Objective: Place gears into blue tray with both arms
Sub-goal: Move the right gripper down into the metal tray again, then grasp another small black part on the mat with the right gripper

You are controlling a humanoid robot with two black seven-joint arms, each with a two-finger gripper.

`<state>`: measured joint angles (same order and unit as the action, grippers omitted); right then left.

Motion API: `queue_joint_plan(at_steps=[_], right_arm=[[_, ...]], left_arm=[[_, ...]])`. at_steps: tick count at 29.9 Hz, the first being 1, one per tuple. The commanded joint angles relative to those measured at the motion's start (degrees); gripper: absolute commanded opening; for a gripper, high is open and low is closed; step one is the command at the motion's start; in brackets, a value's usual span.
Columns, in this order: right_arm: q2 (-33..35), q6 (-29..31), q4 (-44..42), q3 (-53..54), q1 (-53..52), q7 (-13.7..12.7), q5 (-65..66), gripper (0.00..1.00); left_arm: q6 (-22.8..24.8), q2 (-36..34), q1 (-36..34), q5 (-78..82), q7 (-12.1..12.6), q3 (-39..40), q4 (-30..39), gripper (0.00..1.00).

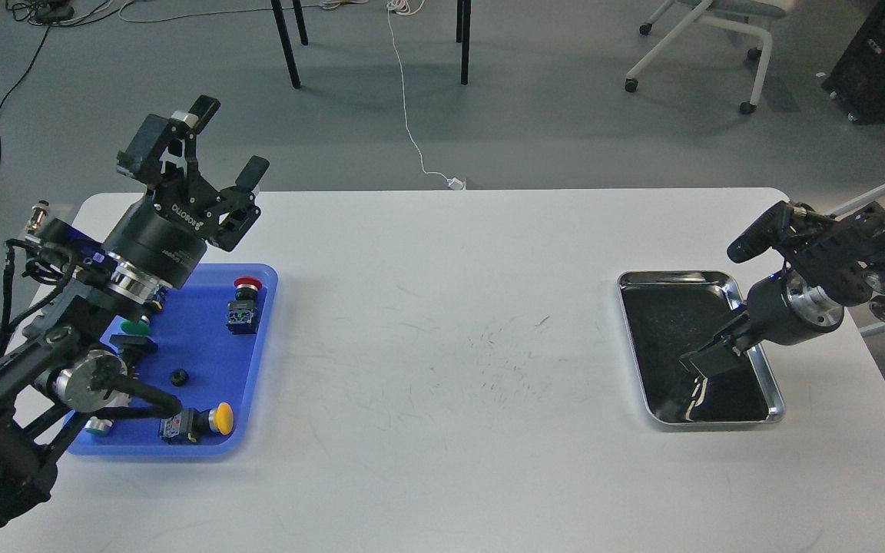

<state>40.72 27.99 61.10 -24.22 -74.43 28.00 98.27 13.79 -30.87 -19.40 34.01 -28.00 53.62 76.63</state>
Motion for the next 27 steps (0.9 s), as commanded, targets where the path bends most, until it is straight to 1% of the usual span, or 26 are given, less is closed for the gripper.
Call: queue_joint_plan(at_steps=[1, 7, 10, 12, 13, 16, 19, 25, 27], right_arm=[[-0.82, 0.01, -1.42, -0.47, 1.04, 0.0, -0.01, 0.86], [-2.92, 0.01, -3.62, -0.47, 2.97, 0.0, -0.09, 0.77], [-4.42, 0.01, -5.03, -0.47, 3.15, 0.0, -0.09, 0.75], [-5.04, 0.01, -5.29, -0.47, 3.24, 0.0, -0.09, 0.69], [-5.21, 0.01, -5.38, -0.47, 3.24, 0.0, -0.09, 0.67], [-5.91, 0.01, -5.99, -0.47, 3.5, 0.0, -0.09, 0.66], [-7.14, 0.01, -6.61, -0.47, 4.11, 0.0, -0.09, 0.62], [-7.32, 0.01, -7.14, -1.08, 4.2, 0.0, -0.09, 0.62], [-7.32, 0.01, -7.23, -1.26, 4.2, 0.0, -0.09, 0.59]], left_arm=[[0.0, -0.07, -0.02, 0.0, 0.0, -0.01, 0.01, 0.98], [0.0, 0.1, -0.11, 0.09, 0.0, 0.43, 0.36, 0.98], [0.0, 0.1, -0.11, 0.09, 0.0, 0.34, 0.27, 0.98], [0.0, -0.07, -0.2, 0.09, 0.0, 0.34, 0.36, 0.98], [0.0, -0.16, -0.11, 0.09, 0.0, 0.43, 0.36, 0.98], [0.0, -0.25, -0.28, 0.0, 0.0, 0.52, 0.36, 0.98], [0.0, -0.25, -0.28, 0.0, 0.0, 0.7, 0.36, 0.98], [0.0, -0.33, -0.28, 0.09, 0.0, 0.7, 0.36, 0.98], [0.0, -0.42, -0.28, 0.09, 0.0, 0.7, 0.36, 0.98]])
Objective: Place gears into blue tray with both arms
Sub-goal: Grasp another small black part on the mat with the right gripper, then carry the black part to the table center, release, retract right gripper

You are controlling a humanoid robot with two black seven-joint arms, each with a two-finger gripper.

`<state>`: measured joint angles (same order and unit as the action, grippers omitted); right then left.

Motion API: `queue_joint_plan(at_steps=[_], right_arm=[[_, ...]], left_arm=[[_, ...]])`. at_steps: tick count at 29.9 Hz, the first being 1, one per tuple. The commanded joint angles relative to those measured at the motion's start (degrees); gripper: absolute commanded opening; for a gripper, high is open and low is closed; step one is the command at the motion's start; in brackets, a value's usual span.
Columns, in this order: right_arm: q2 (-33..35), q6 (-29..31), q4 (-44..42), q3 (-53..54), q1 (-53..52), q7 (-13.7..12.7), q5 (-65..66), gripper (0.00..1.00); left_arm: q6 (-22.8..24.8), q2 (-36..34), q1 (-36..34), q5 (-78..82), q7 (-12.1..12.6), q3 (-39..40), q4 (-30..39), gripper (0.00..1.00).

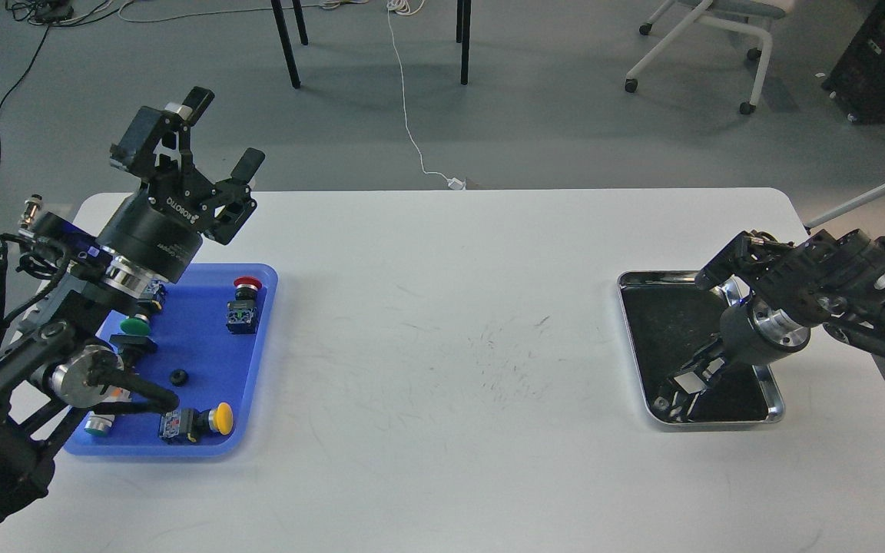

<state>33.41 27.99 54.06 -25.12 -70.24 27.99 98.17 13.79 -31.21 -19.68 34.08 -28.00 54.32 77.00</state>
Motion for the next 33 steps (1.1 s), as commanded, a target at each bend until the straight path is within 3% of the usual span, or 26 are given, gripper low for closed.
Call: queue_joint_plan(at_steps=[1, 11, 16, 27, 33], right_arm=[[-0.02, 0.01, -0.18, -0.37, 0.02, 0.01, 0.01, 0.55], [-0.02, 0.01, -0.09, -0.37, -0.07, 0.01, -0.08, 0.21], [0.16, 0.01, 0.35, -0.37, -0.95, 0.01, -0.08, 0.15], [2.09, 0.01, 3.42, 1.12, -8.23, 0.01, -1.83, 0.14], [-3.25, 0.01, 2.11, 2.88, -11.23, 0.01, -8.6, 0.15]], left_arm=[[0.0, -0.07, -0.01, 0.02, 0.0, 0.0, -0.01, 0.98], [0.0, -0.16, -0.01, 0.02, 0.0, 0.09, -0.01, 0.98], [0.0, -0.16, -0.01, 0.02, 0.0, 0.17, -0.01, 0.98], [0.09, -0.16, -0.54, 0.02, 0.0, 0.44, -0.01, 0.98], [0.09, -0.16, -0.54, 0.02, 0.0, 0.44, -0.01, 0.98]])
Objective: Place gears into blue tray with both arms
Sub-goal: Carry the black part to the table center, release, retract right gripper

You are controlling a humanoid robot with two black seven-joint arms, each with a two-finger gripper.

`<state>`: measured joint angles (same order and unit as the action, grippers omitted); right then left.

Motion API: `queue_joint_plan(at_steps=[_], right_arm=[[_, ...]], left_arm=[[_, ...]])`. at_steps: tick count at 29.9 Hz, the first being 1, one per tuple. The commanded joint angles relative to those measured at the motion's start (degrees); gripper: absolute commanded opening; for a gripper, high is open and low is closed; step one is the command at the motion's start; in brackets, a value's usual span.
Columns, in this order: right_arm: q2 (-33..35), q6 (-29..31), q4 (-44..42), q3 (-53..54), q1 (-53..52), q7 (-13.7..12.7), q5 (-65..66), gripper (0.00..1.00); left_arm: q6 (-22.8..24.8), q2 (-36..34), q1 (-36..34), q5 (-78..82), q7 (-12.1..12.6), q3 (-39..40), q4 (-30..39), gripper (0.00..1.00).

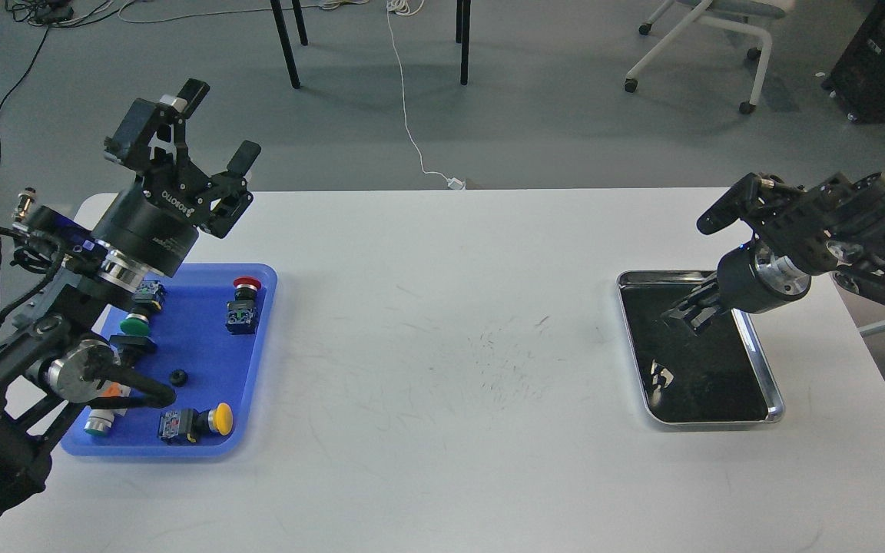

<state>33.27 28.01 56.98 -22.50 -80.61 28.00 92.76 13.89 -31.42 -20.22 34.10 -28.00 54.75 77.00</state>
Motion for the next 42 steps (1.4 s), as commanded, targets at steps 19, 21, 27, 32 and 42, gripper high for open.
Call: queue_joint_plan(at_steps=[19, 21, 27, 32, 42], right_arm=[[-33.27, -1.47, -17.16, -1.05, 6.6, 0.0, -8.56, 0.16], [-33.27, -2.08, -17.16, -1.58, 7.13, 0.0, -8.65, 0.16], [-33.27, -3.66, -16.99, -1.76, 8.1, 0.0, -8.65, 0.17], [-33.27, -3.84, -16.9, -1.76, 8.36, 0.0, -8.91, 0.21], [-33.27, -3.84, -16.9, -1.67, 7.57, 0.0, -13.39, 0.77]], left_arm=[[0.44, -2.25, 0.79, -0.09, 0.0, 1.76, 0.0, 0.98], [1.05, -2.6, 0.88, -0.09, 0.0, 1.93, 0.0, 0.98], [1.23, -2.95, 0.88, -0.09, 0.0, 1.94, 0.0, 0.98], [1.23, -2.95, 0.97, -0.09, 0.0, 1.85, 0.0, 0.98], [1.75, -3.04, 0.97, 0.52, 0.0, 1.59, 0.0, 0.98]])
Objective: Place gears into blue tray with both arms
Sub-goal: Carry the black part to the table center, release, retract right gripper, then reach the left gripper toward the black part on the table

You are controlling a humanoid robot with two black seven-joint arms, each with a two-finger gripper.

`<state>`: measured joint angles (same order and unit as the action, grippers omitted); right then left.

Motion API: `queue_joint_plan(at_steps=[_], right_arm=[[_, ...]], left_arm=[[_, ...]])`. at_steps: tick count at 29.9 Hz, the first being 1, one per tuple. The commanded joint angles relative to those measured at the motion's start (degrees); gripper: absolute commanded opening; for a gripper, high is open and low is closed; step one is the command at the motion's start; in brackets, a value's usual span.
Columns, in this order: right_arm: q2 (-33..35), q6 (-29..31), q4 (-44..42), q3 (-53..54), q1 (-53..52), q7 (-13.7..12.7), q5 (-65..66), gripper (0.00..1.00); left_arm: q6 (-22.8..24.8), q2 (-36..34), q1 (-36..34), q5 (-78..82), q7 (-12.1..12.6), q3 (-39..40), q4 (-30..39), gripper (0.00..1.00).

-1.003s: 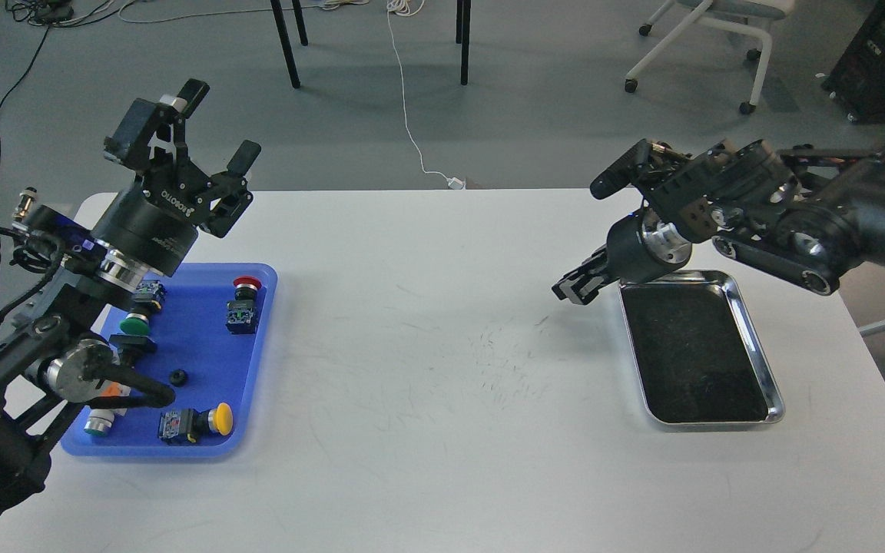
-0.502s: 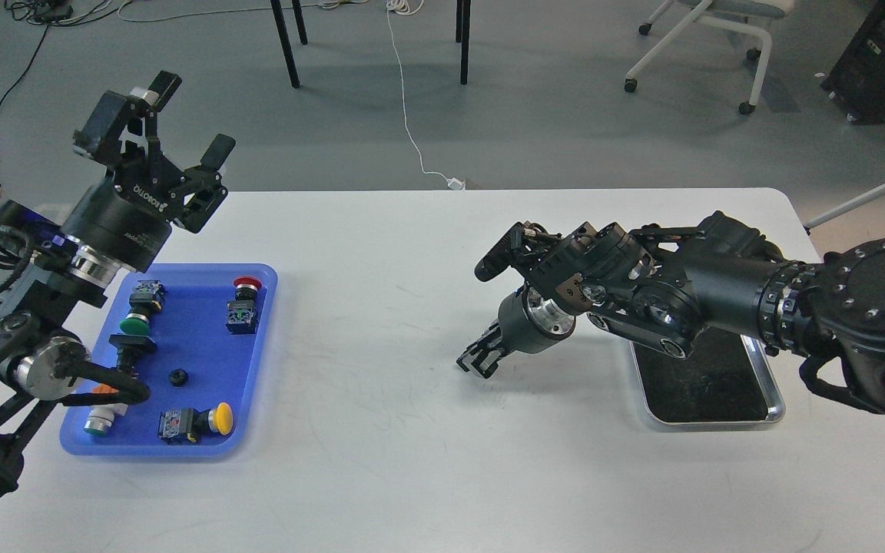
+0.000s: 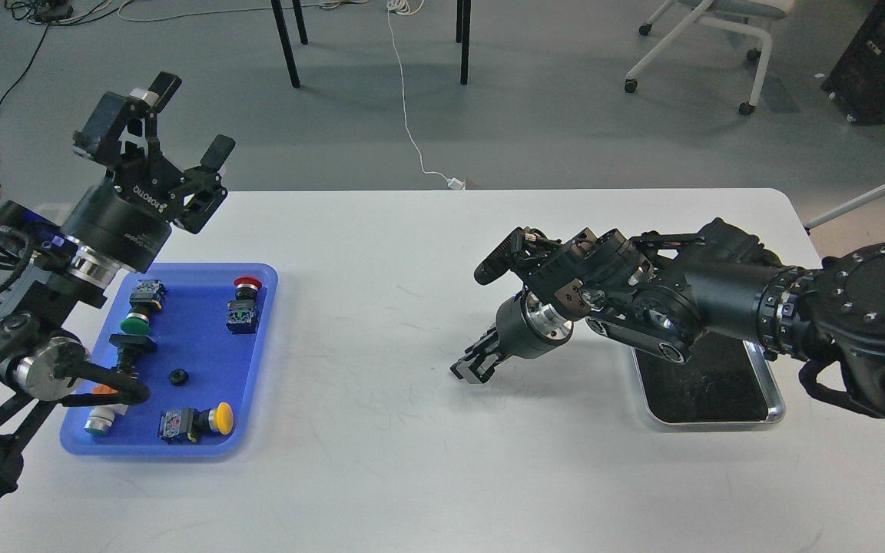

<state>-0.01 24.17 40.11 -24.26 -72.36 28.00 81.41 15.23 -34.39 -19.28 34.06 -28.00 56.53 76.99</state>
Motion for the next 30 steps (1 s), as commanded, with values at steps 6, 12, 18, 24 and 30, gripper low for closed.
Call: queue_joint_plan(at_steps=[6, 12, 18, 24, 30], right_arm=[[4.65, 0.17, 0.32, 1.14, -3.57, 0.0, -11.79, 0.97], [17.91, 0.26, 4.27, 11.23, -1.65, 0.0, -26.09, 0.97], [29.61, 0.09, 11.39, 29.06, 13.27, 0.0, -47.2, 0.97], [35.25, 0.35, 11.92, 47.7, 32.08, 0.0, -53.98, 0.98], [36.3, 1.75, 12.19, 60.46, 46.42, 0.0, -66.45, 0.98]], left_arm=[[1.56, -0.95, -0.05, 0.92, 0.0, -0.99, 0.0, 0.98], [5.85, -1.3, -0.75, 11.18, 0.0, -0.99, 0.0, 0.98], [9.73, -0.51, -1.28, 28.76, 0.0, -0.9, 1.67, 0.98], [9.73, -0.33, -6.98, 50.72, 0.0, -7.82, 3.08, 0.98], [7.45, 0.98, -20.86, 74.37, 0.0, -26.8, 1.77, 0.98]])
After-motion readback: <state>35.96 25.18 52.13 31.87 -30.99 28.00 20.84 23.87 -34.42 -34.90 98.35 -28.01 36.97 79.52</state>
